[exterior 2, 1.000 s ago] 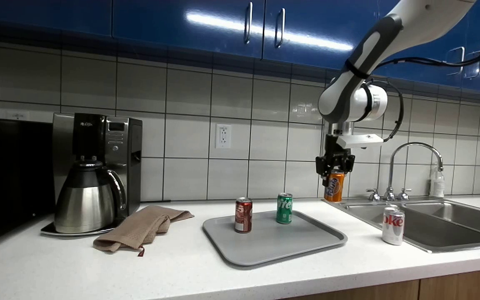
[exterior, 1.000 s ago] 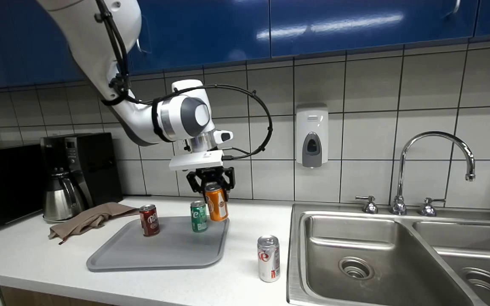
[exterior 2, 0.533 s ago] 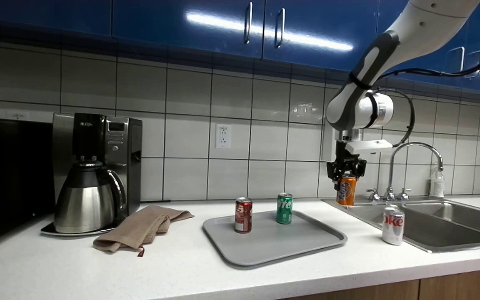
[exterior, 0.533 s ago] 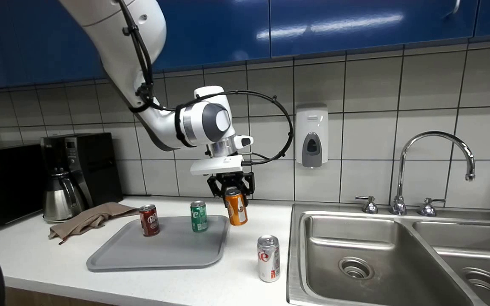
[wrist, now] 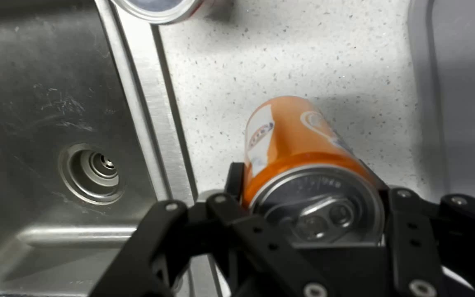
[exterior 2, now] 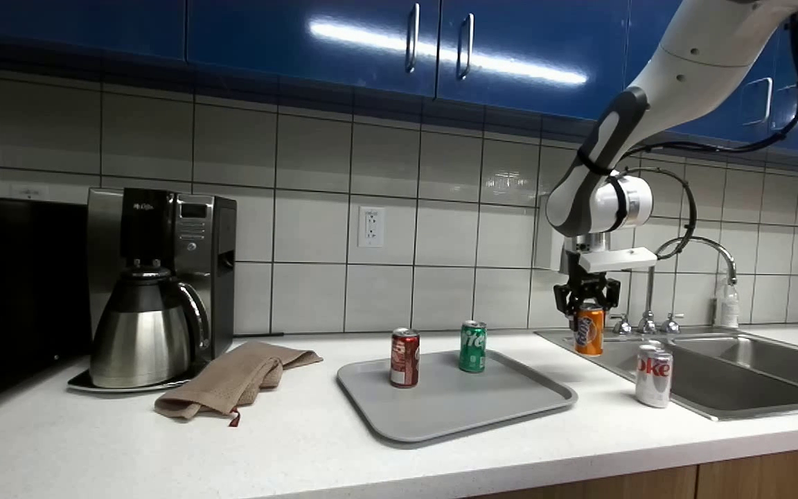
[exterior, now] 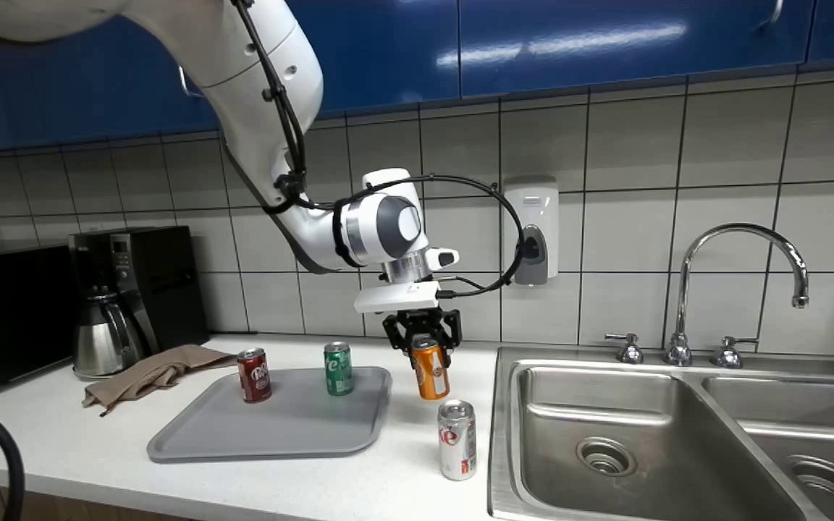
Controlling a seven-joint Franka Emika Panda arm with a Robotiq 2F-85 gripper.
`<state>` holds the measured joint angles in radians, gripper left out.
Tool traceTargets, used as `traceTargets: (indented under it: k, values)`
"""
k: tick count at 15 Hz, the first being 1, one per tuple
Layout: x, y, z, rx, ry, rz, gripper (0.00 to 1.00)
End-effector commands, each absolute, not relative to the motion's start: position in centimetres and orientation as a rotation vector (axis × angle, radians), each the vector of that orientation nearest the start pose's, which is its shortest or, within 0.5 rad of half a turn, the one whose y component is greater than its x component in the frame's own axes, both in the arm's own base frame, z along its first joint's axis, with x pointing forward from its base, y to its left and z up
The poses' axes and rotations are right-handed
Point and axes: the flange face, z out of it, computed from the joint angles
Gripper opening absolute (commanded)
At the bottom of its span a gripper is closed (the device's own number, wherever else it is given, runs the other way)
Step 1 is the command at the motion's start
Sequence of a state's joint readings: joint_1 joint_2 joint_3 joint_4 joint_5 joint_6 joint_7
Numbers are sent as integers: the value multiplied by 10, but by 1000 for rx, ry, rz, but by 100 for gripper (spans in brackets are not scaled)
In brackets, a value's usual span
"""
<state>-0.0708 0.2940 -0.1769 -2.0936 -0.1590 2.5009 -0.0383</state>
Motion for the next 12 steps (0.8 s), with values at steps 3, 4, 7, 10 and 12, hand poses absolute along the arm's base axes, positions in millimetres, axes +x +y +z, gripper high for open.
traceTargets:
  k: [3,4,7,10,12]
  values:
    - [594,-169,285,-3341,258,-74,39]
    - [595,-173,281,-3341,274,-58,39]
    - [598,-182,273,-3335,299,-13,39]
    - [599,-187,266,-3315,292,16,39]
    - [600,-189,263,-3310,290,22,39]
